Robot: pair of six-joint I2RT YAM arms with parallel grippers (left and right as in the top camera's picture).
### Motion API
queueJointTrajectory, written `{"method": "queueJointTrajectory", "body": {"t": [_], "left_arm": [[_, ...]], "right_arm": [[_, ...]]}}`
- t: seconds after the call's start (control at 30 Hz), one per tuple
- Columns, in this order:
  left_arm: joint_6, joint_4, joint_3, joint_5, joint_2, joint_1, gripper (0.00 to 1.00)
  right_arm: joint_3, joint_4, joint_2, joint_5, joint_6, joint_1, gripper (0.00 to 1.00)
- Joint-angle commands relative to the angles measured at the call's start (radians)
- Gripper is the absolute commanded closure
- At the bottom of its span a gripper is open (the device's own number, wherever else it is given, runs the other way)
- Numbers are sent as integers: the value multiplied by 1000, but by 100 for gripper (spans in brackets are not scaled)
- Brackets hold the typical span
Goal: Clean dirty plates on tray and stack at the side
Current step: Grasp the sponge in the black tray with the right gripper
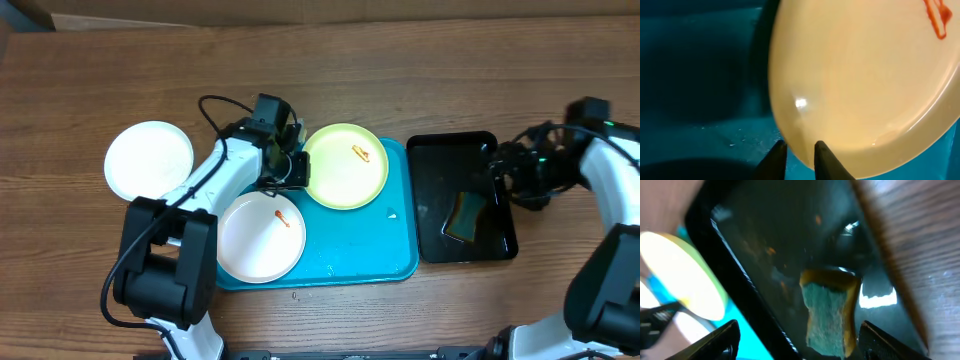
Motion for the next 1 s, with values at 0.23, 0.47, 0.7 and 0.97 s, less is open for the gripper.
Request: {"method": "queueJointTrajectory", "body": {"t": [0.23,0.47,0.7,0.97], "left_arm": [[-25,79,-3,-131,9,-13,63],[-68,83,-6,-159,10,-25,63],[-68,93,-6,-169,13,-47,65],[-68,100,-6,-171,24,-66,91]], "right_arm": [[20,-24,-8,318,92,214,22],[1,-29,-8,356,128,288,22],[-61,6,-8,362,128,311,25],[-66,-1,-8,375,128,311,25]]}}
